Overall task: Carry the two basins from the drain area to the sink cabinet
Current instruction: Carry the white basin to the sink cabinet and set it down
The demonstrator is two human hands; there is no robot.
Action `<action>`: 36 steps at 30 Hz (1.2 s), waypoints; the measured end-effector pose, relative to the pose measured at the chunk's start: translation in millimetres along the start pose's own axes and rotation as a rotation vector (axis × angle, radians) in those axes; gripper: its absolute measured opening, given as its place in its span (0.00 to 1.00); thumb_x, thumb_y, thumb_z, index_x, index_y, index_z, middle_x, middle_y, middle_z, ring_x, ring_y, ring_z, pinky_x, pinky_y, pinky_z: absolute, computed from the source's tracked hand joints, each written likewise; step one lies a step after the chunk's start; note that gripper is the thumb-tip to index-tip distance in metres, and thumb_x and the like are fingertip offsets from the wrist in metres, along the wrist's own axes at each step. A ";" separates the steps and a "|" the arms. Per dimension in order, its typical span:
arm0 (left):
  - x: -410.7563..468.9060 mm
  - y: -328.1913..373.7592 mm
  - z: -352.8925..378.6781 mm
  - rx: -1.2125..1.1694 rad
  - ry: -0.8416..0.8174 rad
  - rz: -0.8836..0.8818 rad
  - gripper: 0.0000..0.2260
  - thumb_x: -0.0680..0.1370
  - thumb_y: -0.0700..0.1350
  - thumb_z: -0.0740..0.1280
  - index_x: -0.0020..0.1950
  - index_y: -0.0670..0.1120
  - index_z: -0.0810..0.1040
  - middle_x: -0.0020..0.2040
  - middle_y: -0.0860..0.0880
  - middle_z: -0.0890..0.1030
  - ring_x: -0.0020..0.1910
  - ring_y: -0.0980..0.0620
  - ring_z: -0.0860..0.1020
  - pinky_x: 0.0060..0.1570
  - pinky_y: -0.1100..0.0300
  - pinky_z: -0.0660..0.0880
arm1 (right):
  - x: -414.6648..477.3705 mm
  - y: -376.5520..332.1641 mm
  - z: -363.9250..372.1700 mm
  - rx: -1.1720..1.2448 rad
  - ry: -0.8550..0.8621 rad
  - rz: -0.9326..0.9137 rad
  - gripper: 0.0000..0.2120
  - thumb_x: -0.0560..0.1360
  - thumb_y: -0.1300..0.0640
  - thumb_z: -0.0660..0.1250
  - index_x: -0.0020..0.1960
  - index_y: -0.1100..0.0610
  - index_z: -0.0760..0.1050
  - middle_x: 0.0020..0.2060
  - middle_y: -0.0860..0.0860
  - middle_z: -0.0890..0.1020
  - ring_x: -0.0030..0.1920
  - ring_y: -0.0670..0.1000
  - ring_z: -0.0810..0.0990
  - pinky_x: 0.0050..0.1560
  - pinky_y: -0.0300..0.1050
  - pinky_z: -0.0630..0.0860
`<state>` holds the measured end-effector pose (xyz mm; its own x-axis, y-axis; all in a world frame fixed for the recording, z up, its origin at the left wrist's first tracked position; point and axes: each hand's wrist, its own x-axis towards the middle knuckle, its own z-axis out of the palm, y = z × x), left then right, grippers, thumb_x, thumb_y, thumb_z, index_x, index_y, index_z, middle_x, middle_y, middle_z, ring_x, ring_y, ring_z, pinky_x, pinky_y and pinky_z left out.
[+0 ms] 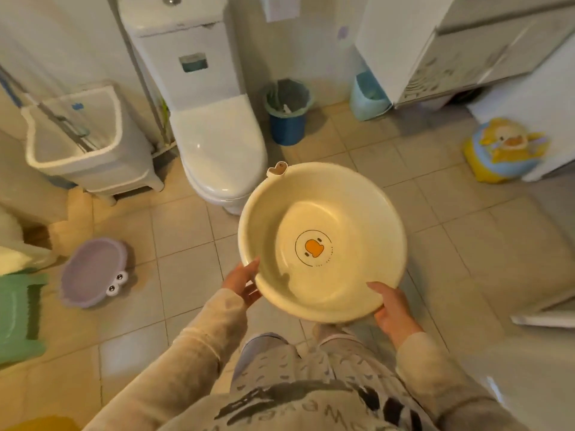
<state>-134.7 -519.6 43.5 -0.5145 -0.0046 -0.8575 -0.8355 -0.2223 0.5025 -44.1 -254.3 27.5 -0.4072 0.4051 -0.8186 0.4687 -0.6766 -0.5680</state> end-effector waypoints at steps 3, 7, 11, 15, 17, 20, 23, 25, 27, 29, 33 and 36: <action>9.9 3.9 57.9 0.062 -0.046 -0.025 0.11 0.75 0.46 0.67 0.55 0.46 0.75 0.41 0.47 0.78 0.41 0.47 0.79 0.36 0.55 0.78 | 16.1 -32.7 -28.1 0.078 0.040 -0.008 0.23 0.70 0.70 0.66 0.65 0.62 0.72 0.46 0.55 0.81 0.45 0.55 0.79 0.38 0.46 0.76; 24.6 3.9 129.9 0.101 -0.087 -0.075 0.10 0.74 0.45 0.68 0.53 0.45 0.77 0.43 0.45 0.78 0.42 0.45 0.79 0.38 0.53 0.79 | 45.1 -82.2 -65.4 0.102 0.086 0.005 0.24 0.69 0.69 0.67 0.65 0.63 0.73 0.46 0.56 0.81 0.45 0.56 0.79 0.39 0.47 0.76; 36.9 2.2 191.7 0.047 -0.107 -0.106 0.06 0.74 0.43 0.68 0.50 0.45 0.77 0.46 0.44 0.78 0.43 0.44 0.79 0.35 0.49 0.82 | 71.7 -136.7 -88.8 0.084 0.105 -0.029 0.23 0.69 0.69 0.67 0.65 0.64 0.73 0.49 0.58 0.81 0.43 0.54 0.79 0.35 0.43 0.77; 40.1 4.9 250.9 0.012 -0.136 -0.143 0.07 0.74 0.42 0.68 0.51 0.42 0.76 0.44 0.44 0.77 0.41 0.44 0.78 0.30 0.50 0.82 | 93.3 -178.2 -109.9 0.109 0.115 -0.060 0.24 0.70 0.70 0.66 0.66 0.64 0.72 0.56 0.60 0.79 0.51 0.57 0.78 0.36 0.43 0.77; 40.6 9.9 280.0 0.038 -0.147 -0.153 0.06 0.75 0.42 0.68 0.49 0.41 0.75 0.42 0.44 0.77 0.39 0.43 0.78 0.27 0.51 0.81 | 100.9 -192.9 -121.2 0.132 0.121 -0.066 0.23 0.71 0.70 0.65 0.66 0.64 0.71 0.58 0.61 0.78 0.49 0.57 0.78 0.36 0.42 0.78; 46.0 18.3 322.8 0.114 -0.173 -0.154 0.10 0.75 0.42 0.67 0.54 0.41 0.73 0.41 0.44 0.76 0.38 0.44 0.77 0.26 0.53 0.81 | 109.8 -211.5 -138.5 0.180 0.114 -0.078 0.22 0.72 0.69 0.65 0.66 0.64 0.71 0.57 0.60 0.78 0.46 0.55 0.78 0.31 0.40 0.77; 54.3 26.2 364.5 0.188 -0.199 -0.155 0.13 0.75 0.42 0.67 0.57 0.41 0.72 0.43 0.44 0.77 0.39 0.44 0.77 0.27 0.53 0.81 | 121.5 -225.1 -155.2 0.222 0.159 -0.074 0.22 0.73 0.67 0.65 0.66 0.63 0.71 0.57 0.60 0.78 0.50 0.57 0.79 0.34 0.41 0.79; 61.5 31.2 393.7 0.230 -0.226 -0.157 0.14 0.75 0.42 0.67 0.59 0.42 0.72 0.45 0.44 0.77 0.41 0.44 0.78 0.33 0.50 0.79 | 132.2 -234.7 -164.1 0.275 0.178 -0.093 0.22 0.73 0.68 0.64 0.67 0.64 0.72 0.60 0.62 0.78 0.58 0.62 0.77 0.48 0.50 0.78; 70.5 35.5 423.6 0.265 -0.242 -0.162 0.16 0.75 0.42 0.67 0.62 0.42 0.71 0.45 0.44 0.77 0.42 0.44 0.78 0.39 0.50 0.77 | 144.2 -246.7 -171.7 0.311 0.182 -0.116 0.22 0.73 0.69 0.63 0.67 0.64 0.71 0.60 0.62 0.77 0.60 0.62 0.76 0.53 0.54 0.75; 80.5 39.8 454.1 0.292 -0.253 -0.171 0.17 0.75 0.42 0.67 0.63 0.42 0.71 0.45 0.45 0.77 0.42 0.44 0.78 0.39 0.49 0.76 | 158.6 -263.5 -177.3 0.346 0.214 -0.113 0.23 0.73 0.68 0.63 0.68 0.64 0.70 0.58 0.61 0.77 0.58 0.60 0.75 0.51 0.52 0.75; 101.6 58.1 519.4 0.319 -0.263 -0.192 0.21 0.75 0.41 0.67 0.68 0.41 0.69 0.48 0.45 0.76 0.47 0.43 0.77 0.43 0.49 0.75 | 192.9 -309.1 -185.1 0.407 0.272 -0.085 0.23 0.72 0.68 0.65 0.67 0.63 0.70 0.55 0.59 0.77 0.55 0.59 0.76 0.49 0.51 0.76; 117.7 73.4 567.0 0.352 -0.274 -0.216 0.23 0.75 0.42 0.66 0.70 0.41 0.67 0.58 0.44 0.74 0.56 0.41 0.74 0.48 0.48 0.75 | 217.0 -344.6 -189.4 0.453 0.321 -0.076 0.24 0.71 0.70 0.65 0.67 0.63 0.70 0.55 0.59 0.77 0.55 0.59 0.75 0.52 0.54 0.76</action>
<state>-366.0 16.3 42.1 -0.3142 0.2724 -0.9094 -0.9189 0.1532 0.3634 -145.5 183.2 29.4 -0.1341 0.5820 -0.8021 0.0348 -0.8061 -0.5907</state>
